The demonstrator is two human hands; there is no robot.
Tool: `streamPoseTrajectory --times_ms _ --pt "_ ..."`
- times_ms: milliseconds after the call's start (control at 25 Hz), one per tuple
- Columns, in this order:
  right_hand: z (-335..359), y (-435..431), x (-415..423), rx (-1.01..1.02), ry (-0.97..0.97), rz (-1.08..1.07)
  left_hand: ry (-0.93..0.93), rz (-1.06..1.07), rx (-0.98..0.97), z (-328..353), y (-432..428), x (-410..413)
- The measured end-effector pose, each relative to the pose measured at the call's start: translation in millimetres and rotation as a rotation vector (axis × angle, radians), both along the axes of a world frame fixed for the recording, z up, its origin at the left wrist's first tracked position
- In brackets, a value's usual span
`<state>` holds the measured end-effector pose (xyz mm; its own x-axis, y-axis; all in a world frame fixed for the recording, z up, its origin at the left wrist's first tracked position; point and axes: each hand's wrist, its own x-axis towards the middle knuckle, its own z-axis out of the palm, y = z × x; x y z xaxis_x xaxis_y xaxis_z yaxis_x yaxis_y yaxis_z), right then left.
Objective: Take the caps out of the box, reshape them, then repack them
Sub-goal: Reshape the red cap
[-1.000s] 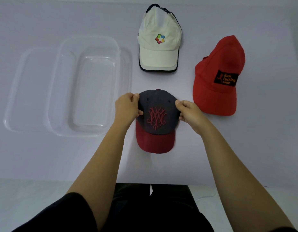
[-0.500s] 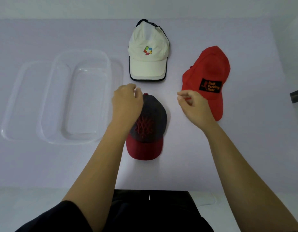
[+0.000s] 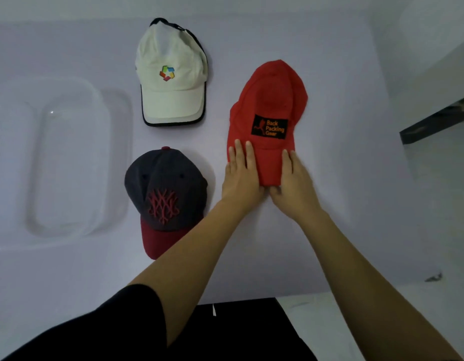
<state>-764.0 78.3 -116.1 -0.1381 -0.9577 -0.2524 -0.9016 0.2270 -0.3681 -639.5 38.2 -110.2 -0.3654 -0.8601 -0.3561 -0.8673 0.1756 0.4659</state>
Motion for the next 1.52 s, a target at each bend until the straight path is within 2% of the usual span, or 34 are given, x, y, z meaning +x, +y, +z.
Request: streamPoseTrajectory --times_ms 120,240,360,520,600,760,840,920,1040,1160,1240,1360,1440,1520 --pt "-8.9 -1.2 -3.3 -0.125 0.042 -0.036 0.008 0.074 -0.054 -10.3 4.1 -10.8" --pt "-11.6 -8.1 -8.7 -0.144 0.013 -0.124 0.01 0.032 -0.094 -12.2 14.8 -11.6" --pt "-13.0 -5.6 -12.1 -0.241 0.031 -0.053 0.053 0.064 -0.133 -5.7 2.4 -3.1" --pt "4.2 -3.0 -15.4 -0.292 -0.135 -0.066 0.188 0.107 -0.125 10.6 -5.1 2.3" --pt "17.5 -2.5 -8.5 -0.322 -0.242 -0.112 0.296 0.185 -0.052 14.5 3.5 0.6" --pt "36.6 -8.1 8.1 -0.32 -0.42 -0.17 0.645 0.464 0.101 25.9 15.7 -6.8" --pt "45.2 -8.0 13.7 -0.325 -0.5 -0.217 0.731 0.522 0.125 32.7 18.4 -11.0" --pt "51.0 -3.8 15.7 -0.345 -0.493 -0.21 0.698 0.481 0.091 37.3 17.5 -7.5" --pt "54.6 -0.9 1.4 -0.382 -0.284 -0.082 0.542 0.327 -0.074 35.0 9.2 9.8" --pt "57.9 1.0 -14.2 -0.45 -0.197 0.027 0.36 0.172 -0.244 32.3 1.7 23.4" --pt "59.1 2.4 -18.4 -0.408 -0.212 0.025 0.321 0.127 -0.291 35.8 -2.2 27.1" --pt "55.5 6.3 -20.4 -0.314 -0.248 -0.101 0.334 0.085 -0.284 38.5 1.2 29.8" --pt "50.3 9.6 -15.1 -0.352 -0.256 -0.14 0.351 0.057 -0.261 38.2 6.8 28.6" --pt "48.3 11.1 -1.9 -0.39 -0.389 -0.248 0.41 0.092 -0.213 37.6 13.1 22.5"
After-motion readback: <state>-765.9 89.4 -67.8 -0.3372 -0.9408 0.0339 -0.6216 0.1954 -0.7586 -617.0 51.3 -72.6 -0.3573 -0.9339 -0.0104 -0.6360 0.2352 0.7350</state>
